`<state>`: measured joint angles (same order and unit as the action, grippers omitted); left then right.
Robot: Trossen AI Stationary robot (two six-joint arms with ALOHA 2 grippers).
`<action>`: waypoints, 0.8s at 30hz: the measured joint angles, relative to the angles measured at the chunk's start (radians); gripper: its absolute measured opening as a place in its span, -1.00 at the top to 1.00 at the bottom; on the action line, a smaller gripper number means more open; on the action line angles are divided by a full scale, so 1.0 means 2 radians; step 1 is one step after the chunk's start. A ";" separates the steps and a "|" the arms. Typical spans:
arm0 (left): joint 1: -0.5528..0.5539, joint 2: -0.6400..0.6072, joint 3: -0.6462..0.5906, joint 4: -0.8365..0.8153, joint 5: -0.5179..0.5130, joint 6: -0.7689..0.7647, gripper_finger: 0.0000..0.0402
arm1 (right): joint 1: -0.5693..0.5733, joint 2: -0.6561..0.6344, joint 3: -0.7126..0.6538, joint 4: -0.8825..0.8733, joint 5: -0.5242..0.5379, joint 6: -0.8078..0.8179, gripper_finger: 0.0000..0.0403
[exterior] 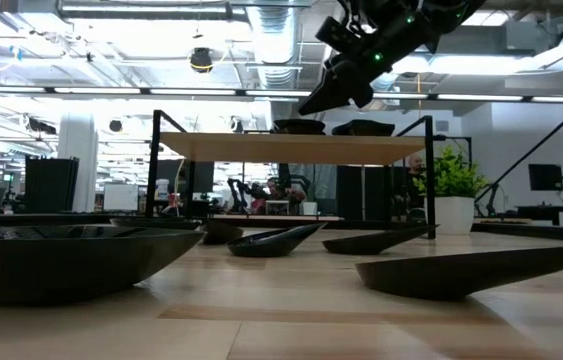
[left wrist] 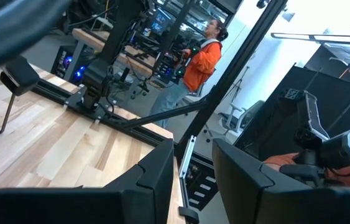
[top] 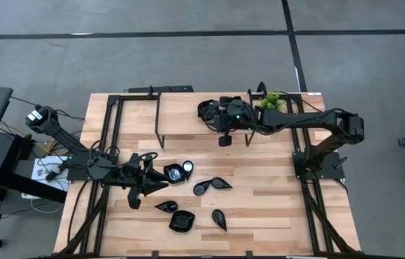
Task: Pick & Place Mini shaped plates
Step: Stack the black leaf shaped plate on the black leaf shaped plate on the shelf
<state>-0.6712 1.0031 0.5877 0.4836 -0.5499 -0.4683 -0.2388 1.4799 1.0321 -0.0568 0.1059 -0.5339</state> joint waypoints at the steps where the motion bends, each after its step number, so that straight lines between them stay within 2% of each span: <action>1: 0.000 0.000 0.000 0.001 0.000 0.000 0.44 | 0.000 0.000 0.000 0.000 0.000 0.000 0.56; 10: 0.000 0.000 0.000 0.002 0.000 0.000 0.44 | -0.002 0.000 0.000 -0.014 0.036 0.000 0.56; 19: 0.000 0.000 0.000 0.005 0.000 0.000 0.44 | -0.006 0.000 0.000 -0.035 0.043 0.000 0.56; 24: 0.000 0.000 0.000 0.005 0.000 0.000 0.44 | -0.005 0.000 0.000 -0.035 0.073 0.001 0.56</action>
<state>-0.6712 1.0031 0.5877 0.4934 -0.5499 -0.4683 -0.2485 1.4799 1.0313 -0.1276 0.2518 -0.5328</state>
